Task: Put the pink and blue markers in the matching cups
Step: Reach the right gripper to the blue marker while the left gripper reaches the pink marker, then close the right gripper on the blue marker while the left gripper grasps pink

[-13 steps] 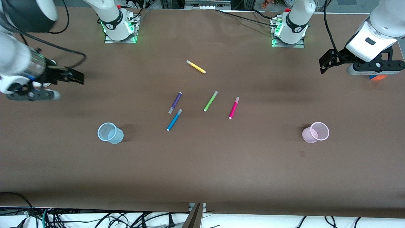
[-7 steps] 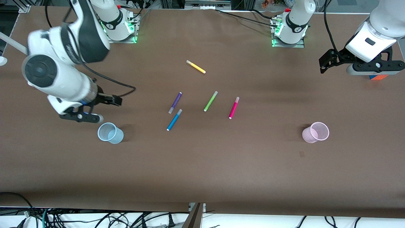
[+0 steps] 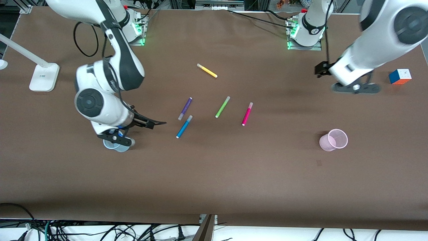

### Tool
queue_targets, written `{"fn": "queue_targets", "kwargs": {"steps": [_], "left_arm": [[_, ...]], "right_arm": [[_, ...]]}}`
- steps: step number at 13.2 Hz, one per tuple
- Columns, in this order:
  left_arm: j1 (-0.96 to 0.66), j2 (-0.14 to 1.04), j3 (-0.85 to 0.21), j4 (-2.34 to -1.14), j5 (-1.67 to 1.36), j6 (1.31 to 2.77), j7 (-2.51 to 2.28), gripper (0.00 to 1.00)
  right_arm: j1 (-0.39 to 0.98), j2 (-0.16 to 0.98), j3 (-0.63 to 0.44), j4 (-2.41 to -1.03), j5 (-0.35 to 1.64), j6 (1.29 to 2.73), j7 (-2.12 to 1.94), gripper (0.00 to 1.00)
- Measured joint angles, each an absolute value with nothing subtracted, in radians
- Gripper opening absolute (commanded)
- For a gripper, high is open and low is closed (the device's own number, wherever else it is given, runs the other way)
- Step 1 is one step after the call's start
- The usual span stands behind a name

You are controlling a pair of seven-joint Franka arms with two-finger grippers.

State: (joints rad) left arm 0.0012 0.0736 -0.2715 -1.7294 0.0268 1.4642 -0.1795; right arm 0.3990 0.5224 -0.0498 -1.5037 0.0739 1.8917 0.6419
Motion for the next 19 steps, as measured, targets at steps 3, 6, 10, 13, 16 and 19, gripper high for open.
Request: {"fn": "queue_targets", "kwargs": {"steps": [3,6,10,13,16,19], "left_arm": [[-0.020,0.199,-0.297,-1.731,0.027,1.481,-0.187,1.00],[-0.068,0.324,-0.301,-1.730,0.027,1.570,-0.187,1.00],[-0.155,0.479,-0.307,-1.731,0.027,1.742,-0.187,1.00],[-0.207,0.570,-0.309,-1.733,0.027,1.891,-0.190,1.00],[-0.251,0.596,-0.313,-1.838,0.027,2.136,-0.226,1.00],[-0.288,0.595,-0.316,-1.927,0.027,2.283,-0.252,1.00]], "right_arm": [[0.458,0.589,-0.049,-1.514,0.074,2.003,0.751,1.00],[0.515,0.663,-0.049,-1.521,0.074,2.096,0.832,1.00],[0.544,0.735,-0.049,-1.522,0.074,2.198,0.878,1.00],[0.563,0.769,-0.049,-1.522,0.074,2.262,0.906,0.99],[0.601,0.802,-0.049,-1.522,0.074,2.316,0.947,0.99],[0.617,0.817,-0.049,-1.522,0.074,2.330,0.949,0.99]]}}
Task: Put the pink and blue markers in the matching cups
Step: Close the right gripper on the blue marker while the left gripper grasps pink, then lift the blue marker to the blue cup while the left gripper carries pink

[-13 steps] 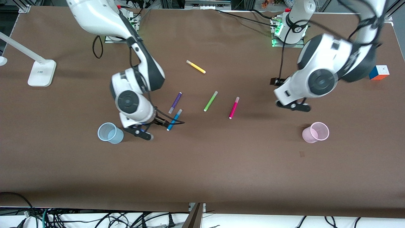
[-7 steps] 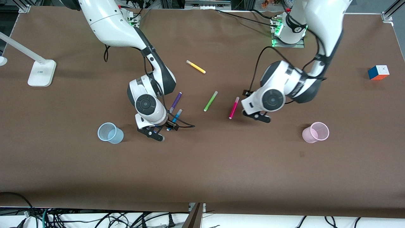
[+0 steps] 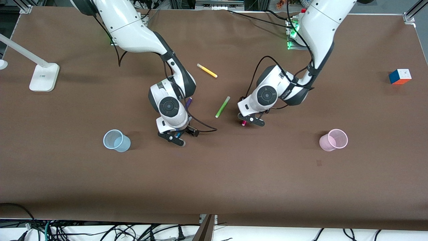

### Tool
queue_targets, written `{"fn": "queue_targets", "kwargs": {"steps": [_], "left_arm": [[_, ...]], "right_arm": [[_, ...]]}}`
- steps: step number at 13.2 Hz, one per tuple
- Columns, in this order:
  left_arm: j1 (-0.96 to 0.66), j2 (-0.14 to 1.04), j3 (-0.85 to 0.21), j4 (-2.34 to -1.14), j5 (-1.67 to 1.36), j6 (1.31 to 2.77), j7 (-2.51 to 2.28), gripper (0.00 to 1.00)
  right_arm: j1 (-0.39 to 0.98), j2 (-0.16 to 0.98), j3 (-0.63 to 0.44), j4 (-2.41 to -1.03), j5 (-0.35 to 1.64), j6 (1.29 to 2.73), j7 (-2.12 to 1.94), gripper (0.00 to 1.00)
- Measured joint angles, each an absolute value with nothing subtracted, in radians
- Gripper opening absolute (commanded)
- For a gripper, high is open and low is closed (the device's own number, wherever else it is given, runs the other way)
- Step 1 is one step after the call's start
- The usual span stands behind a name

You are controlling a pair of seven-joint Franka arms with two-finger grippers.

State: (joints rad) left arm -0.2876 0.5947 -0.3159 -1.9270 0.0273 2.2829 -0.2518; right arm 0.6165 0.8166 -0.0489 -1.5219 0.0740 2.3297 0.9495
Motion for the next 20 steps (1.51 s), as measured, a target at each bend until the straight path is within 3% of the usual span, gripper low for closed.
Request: {"fn": "queue_targets", "kwargs": {"steps": [1,2,3,4,6,7,9,12,17,20], "left_arm": [[-0.295,0.594,-0.316,-1.934,0.027,2.299,-0.253,1.00],[-0.298,0.593,-0.316,-1.935,0.027,2.302,-0.254,1.00],[-0.299,0.593,-0.316,-1.936,0.027,2.305,-0.254,0.91],[-0.299,0.593,-0.315,-1.939,0.027,2.305,-0.254,0.76],[-0.299,0.593,-0.313,-1.943,0.027,2.306,-0.254,0.42],[-0.299,0.593,-0.313,-1.943,0.027,2.306,-0.254,0.33],[-0.299,0.595,-0.313,-1.946,0.027,2.306,-0.254,0.16],[-0.298,0.593,-0.312,-1.946,0.028,2.306,-0.254,0.00],[-0.291,0.582,-0.308,-1.942,0.028,2.257,-0.254,0.00],[-0.281,0.526,-0.299,-1.908,0.028,2.076,-0.254,0.00]], "right_arm": [[0.619,0.820,-0.049,-1.522,0.074,2.334,0.950,0.96],[0.623,0.823,-0.049,-1.522,0.074,2.339,0.950,0.87],[0.626,0.826,-0.049,-1.522,0.074,2.345,0.950,0.70],[0.628,0.830,-0.049,-1.522,0.074,2.351,0.950,0.47],[0.628,0.827,-0.051,-1.518,0.072,2.354,0.949,0.17],[0.628,0.824,-0.052,-1.517,0.065,2.354,0.947,0.00],[0.628,0.819,-0.053,-1.515,0.052,2.353,0.935,0.00],[0.628,0.817,-0.058,-1.516,0.048,2.348,0.907,0.00],[0.600,0.811,-0.071,-1.508,0.048,2.313,0.831,0.00],[0.521,0.741,-0.079,-1.492,0.079,2.166,0.724,0.00]]}}
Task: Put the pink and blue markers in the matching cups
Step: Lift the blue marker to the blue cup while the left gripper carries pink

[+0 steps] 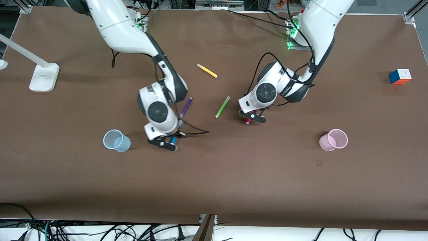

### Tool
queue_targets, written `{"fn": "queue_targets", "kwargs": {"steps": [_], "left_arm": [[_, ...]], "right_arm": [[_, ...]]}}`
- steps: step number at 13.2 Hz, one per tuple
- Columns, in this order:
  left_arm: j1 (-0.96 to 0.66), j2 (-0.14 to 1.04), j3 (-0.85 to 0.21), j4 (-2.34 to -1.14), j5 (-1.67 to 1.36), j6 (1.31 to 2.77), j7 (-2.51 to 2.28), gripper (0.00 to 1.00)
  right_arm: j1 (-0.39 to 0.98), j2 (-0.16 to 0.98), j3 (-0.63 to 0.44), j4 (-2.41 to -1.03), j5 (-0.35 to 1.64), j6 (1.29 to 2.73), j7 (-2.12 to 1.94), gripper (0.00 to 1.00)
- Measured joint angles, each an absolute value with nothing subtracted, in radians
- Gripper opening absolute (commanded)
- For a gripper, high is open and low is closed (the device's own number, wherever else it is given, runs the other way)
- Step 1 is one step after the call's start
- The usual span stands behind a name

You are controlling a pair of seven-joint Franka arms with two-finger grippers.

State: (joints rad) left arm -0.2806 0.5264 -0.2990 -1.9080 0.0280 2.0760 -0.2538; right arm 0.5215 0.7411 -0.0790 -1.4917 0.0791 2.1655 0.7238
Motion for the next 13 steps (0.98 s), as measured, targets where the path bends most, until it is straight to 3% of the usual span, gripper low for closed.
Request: {"fn": "queue_targets", "kwargs": {"steps": [6,13], "left_arm": [[-0.242,0.469,-0.298,-1.664,0.221,1.535,-0.179,0.00],[-0.120,0.509,-0.283,-1.643,0.555,1.385,0.276,0.00]], "right_arm": [[0.238,0.565,-0.085,-1.489,0.335,1.846,0.348,0.00],[-0.007,0.619,-0.082,-1.512,0.673,1.711,0.096,0.00]]}}
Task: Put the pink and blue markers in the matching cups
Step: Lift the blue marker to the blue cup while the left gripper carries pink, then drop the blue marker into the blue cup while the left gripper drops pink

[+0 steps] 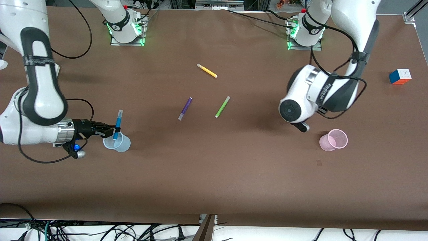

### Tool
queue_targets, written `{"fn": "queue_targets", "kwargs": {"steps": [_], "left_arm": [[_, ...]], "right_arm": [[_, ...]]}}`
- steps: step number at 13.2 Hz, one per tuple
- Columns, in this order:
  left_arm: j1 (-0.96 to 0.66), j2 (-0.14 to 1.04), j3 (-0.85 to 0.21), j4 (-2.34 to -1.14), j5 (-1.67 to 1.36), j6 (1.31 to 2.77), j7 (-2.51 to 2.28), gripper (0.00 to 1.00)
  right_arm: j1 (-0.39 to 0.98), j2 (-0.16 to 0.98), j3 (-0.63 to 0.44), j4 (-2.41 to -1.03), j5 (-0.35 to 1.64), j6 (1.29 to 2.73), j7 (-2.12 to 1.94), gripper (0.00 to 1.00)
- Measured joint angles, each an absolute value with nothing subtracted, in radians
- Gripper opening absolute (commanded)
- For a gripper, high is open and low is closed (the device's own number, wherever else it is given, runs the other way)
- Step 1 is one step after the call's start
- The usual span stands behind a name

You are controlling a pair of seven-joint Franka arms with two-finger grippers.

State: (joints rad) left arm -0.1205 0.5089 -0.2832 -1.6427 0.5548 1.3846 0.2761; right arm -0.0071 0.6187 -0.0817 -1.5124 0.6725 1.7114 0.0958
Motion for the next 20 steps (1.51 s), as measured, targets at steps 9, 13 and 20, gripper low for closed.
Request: {"fn": "queue_targets", "kwargs": {"steps": [9,13,20], "left_arm": [[-0.111,0.567,-0.247,-1.575,1.057,1.318,0.739,0.00],[-0.112,0.638,-0.243,-1.574,1.186,1.316,0.739,0.00],[-0.125,0.754,-0.242,-1.574,1.276,1.309,0.686,0.00]], "right_arm": [[-0.076,0.692,-0.072,-1.511,0.764,1.681,0.025,0.00],[-0.101,0.698,-0.073,-1.511,0.783,1.681,0.026,0.00],[-0.139,0.757,-0.071,-1.511,0.887,1.720,0.030,0.60]]}}
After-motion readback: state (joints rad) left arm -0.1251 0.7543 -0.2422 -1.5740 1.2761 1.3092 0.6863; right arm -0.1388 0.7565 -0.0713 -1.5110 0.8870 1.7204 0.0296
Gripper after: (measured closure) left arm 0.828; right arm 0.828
